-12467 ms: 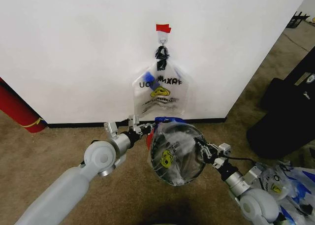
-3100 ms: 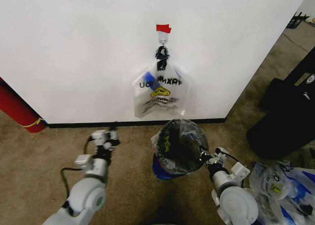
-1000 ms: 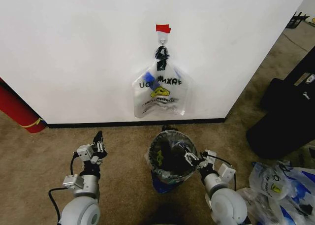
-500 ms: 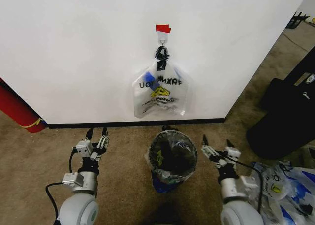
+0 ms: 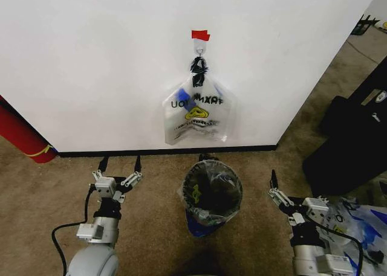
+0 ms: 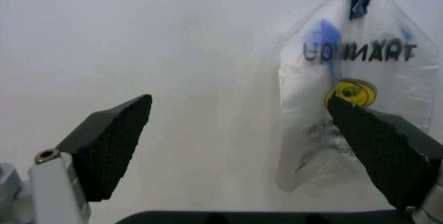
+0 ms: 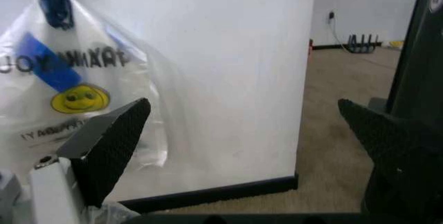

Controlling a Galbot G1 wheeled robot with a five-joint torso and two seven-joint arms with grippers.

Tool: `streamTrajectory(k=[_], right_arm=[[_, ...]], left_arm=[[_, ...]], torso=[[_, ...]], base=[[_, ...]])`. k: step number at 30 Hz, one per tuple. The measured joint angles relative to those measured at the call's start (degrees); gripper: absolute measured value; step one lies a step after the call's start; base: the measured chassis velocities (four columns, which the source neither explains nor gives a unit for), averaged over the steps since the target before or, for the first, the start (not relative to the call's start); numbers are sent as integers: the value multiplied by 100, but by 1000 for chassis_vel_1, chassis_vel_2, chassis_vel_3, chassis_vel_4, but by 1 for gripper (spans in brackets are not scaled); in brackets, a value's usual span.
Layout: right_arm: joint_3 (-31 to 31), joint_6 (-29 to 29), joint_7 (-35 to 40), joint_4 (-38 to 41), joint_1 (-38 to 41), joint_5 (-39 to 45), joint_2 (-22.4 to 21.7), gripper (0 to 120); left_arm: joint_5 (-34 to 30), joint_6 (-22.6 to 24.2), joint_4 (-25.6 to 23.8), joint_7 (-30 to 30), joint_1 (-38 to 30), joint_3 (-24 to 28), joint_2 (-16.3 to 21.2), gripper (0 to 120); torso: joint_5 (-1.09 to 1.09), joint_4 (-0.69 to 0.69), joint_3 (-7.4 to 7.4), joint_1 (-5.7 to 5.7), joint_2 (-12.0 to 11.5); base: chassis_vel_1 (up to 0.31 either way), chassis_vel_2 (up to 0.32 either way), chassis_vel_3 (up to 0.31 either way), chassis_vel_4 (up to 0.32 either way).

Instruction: Pick up the garbage bag from the wall and place it over the trash bin.

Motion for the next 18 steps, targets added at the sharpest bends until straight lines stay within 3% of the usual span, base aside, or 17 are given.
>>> streamTrajectory(k=[11, 18], right_arm=[[219, 96, -300, 236, -253, -86, 137, 100], [213, 386, -354, 141, -397, -323, 381, 100]], left_arm=[[-181, 2, -8, 106, 85, -124, -28, 100], [-338, 129, 53, 156, -168, 101, 6, 100]], torso=[[0, 0, 0, 0, 0], [0, -2, 0, 1, 0]], base=[[0, 0, 0, 0], [0, 0, 0, 0]])
